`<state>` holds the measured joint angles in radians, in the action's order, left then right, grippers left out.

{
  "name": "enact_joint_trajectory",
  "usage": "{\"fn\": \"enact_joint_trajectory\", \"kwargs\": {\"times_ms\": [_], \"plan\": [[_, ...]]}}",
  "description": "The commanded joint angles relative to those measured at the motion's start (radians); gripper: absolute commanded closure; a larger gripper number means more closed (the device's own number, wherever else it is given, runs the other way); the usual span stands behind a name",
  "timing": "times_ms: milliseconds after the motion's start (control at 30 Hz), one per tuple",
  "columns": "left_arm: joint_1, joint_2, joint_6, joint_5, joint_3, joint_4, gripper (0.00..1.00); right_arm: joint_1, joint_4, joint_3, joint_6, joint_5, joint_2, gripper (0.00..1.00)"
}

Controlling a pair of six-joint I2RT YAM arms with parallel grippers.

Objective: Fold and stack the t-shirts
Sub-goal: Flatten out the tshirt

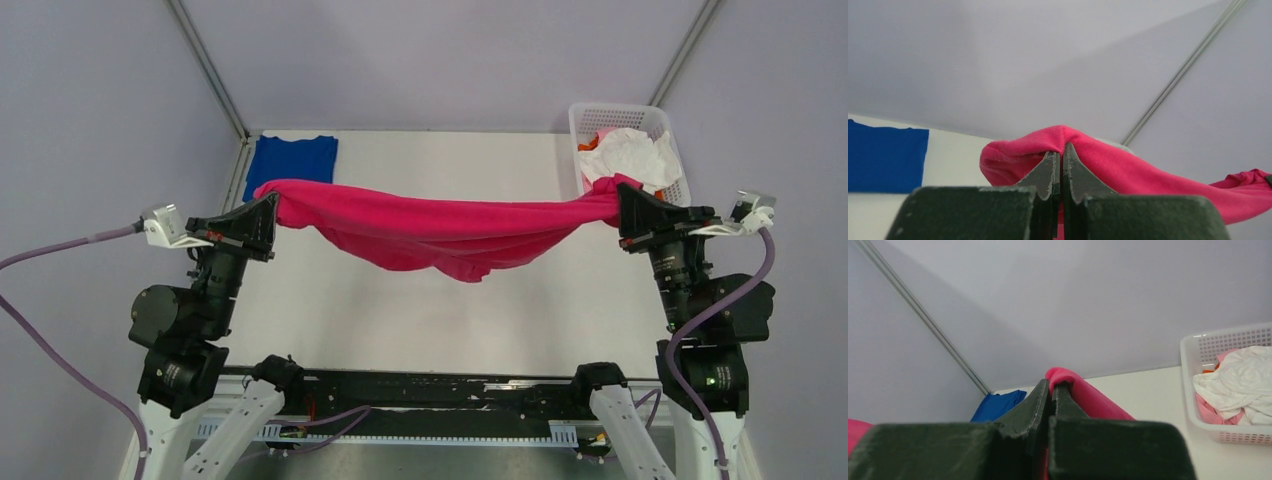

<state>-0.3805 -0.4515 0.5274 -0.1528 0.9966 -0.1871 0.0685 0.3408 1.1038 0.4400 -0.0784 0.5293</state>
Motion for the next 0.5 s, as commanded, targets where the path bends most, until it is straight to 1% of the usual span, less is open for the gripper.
{"fn": "enact_joint_trajectory", "kwargs": {"times_ms": [0,100,233,300,333,367,400,433,467], "plan": [[-0.001,-0.005,0.001,-0.062,0.032,-0.074,1.00,-0.002,0.061,0.021,0.003,0.017,0.017,1.00],[-0.001,-0.044,0.038,-0.156,0.024,-0.156,1.00,-0.002,0.103,0.009,0.004,0.075,0.063,1.00],[-0.001,-0.159,0.106,-0.281,-0.042,-0.241,1.00,-0.002,0.107,-0.058,0.021,0.126,0.196,0.98],[0.000,-0.258,0.139,-0.350,-0.081,-0.271,1.00,-0.001,0.106,-0.097,0.036,0.146,0.297,0.98],[0.012,-0.339,0.165,-0.387,-0.092,-0.282,1.00,-0.002,0.101,-0.113,0.038,0.159,0.361,0.98],[0.027,-0.388,0.175,-0.387,-0.109,-0.284,0.99,-0.002,0.091,-0.126,0.043,0.177,0.430,0.98],[0.065,-0.490,0.193,-0.363,-0.113,-0.282,0.96,-0.001,0.082,-0.133,0.046,0.191,0.501,0.96],[0.090,-0.592,0.200,-0.341,-0.107,-0.279,0.86,-0.002,0.073,-0.125,0.044,0.196,0.581,0.90],[0.140,-0.647,0.205,-0.282,-0.097,-0.271,0.77,-0.003,0.067,-0.106,0.044,0.202,0.654,0.78]]}}
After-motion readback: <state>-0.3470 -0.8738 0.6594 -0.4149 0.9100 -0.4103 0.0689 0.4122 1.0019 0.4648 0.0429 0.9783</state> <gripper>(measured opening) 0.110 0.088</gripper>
